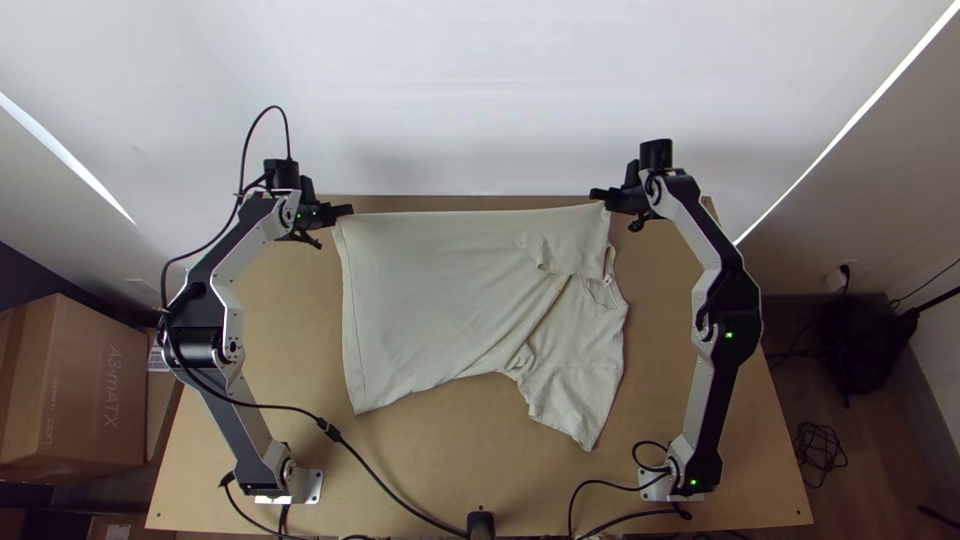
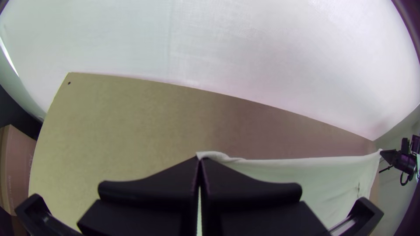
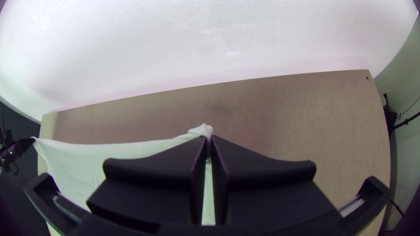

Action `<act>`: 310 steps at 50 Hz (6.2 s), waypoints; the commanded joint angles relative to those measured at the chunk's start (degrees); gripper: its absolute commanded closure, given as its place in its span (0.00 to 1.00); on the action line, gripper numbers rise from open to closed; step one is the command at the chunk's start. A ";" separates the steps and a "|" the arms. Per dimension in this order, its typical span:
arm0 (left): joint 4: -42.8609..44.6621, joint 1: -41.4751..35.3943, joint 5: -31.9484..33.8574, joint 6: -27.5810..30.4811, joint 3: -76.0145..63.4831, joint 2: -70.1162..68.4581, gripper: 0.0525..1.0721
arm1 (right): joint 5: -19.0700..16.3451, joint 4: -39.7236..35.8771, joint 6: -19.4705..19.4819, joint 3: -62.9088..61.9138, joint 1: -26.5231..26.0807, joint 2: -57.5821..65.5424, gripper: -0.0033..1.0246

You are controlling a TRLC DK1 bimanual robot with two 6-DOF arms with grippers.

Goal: Fold the t-shirt

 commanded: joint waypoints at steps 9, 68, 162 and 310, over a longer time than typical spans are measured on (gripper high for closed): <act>-4.02 -0.13 0.34 -1.58 -4.49 -8.07 0.97 | 0.28 -7.15 0.18 1.63 -1.04 -2.08 0.98; 8.37 -1.10 2.45 -2.63 -43.95 -35.32 0.97 | 0.28 -0.03 0.18 -35.20 -2.36 -23.00 0.97; -12.72 2.33 8.42 7.30 -45.97 -55.80 0.06 | -8.95 -11.90 8.01 -71.93 2.56 -46.73 0.97; -20.72 -6.11 2.27 17.14 -53.88 -48.76 0.97 | -7.19 -14.36 -4.12 -68.42 -14.49 -50.33 0.98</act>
